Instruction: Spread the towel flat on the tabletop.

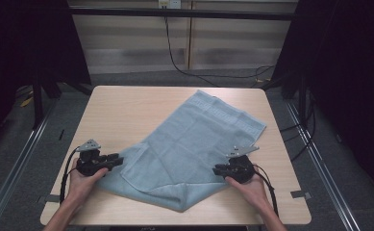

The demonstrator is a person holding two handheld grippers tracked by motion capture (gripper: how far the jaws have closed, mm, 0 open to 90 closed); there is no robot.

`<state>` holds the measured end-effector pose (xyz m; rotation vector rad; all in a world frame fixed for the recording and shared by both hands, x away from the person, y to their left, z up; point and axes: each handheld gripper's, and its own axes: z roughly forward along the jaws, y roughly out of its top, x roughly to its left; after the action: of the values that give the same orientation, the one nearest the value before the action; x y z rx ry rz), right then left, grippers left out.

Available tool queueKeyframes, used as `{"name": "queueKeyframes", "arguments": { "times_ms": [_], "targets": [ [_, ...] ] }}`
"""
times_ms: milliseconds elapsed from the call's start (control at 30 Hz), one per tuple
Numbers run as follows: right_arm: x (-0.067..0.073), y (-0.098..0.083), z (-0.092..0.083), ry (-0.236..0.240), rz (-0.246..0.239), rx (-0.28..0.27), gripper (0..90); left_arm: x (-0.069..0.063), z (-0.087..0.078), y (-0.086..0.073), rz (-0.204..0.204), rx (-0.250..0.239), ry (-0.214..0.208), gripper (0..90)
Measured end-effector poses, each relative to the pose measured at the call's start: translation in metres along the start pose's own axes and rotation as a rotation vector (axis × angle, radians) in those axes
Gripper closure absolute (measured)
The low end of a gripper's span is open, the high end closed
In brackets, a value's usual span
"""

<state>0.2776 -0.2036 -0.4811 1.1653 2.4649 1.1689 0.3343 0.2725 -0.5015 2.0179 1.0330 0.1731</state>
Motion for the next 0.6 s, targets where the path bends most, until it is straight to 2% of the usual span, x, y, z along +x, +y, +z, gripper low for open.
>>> {"name": "queueKeyframes", "arguments": {
  "times_ms": [100, 267, 367, 400, 433, 467, 533, 600],
  "targets": [
    [0.019, 0.014, 0.006, 0.044, -0.026, -0.034, 70.4, -0.002, 0.000, -0.004, 0.006, -0.009, -0.007, 68.1],
    [0.049, 0.039, 0.031, 0.153, -0.052, -0.052, 65.8, -0.015, -0.003, -0.011, 0.027, 0.003, -0.046, 66.1],
    [0.066, 0.053, 0.055, 0.198, -0.081, -0.029, 65.9, -0.023, -0.006, -0.014, 0.044, 0.018, -0.062, 64.5],
    [0.066, 0.053, 0.055, 0.198, -0.081, -0.029, 65.9, -0.025, -0.007, -0.016, 0.047, 0.021, -0.072, 64.5],
    [0.073, 0.058, 0.063, 0.229, -0.074, -0.020, 66.4, -0.027, -0.009, -0.017, 0.052, 0.022, -0.073, 64.3],
    [0.089, 0.066, 0.079, 0.266, -0.108, 0.003, 66.1, -0.028, -0.011, -0.018, 0.064, 0.017, -0.065, 65.7],
    [0.106, 0.074, 0.093, 0.302, -0.130, 0.029, 62.5, -0.025, -0.010, -0.017, 0.038, -0.001, -0.069, 68.7],
    [0.120, 0.083, 0.104, 0.326, -0.149, 0.033, 61.8, -0.024, -0.011, -0.016, 0.034, -0.010, -0.054, 69.3]
  ]
}}
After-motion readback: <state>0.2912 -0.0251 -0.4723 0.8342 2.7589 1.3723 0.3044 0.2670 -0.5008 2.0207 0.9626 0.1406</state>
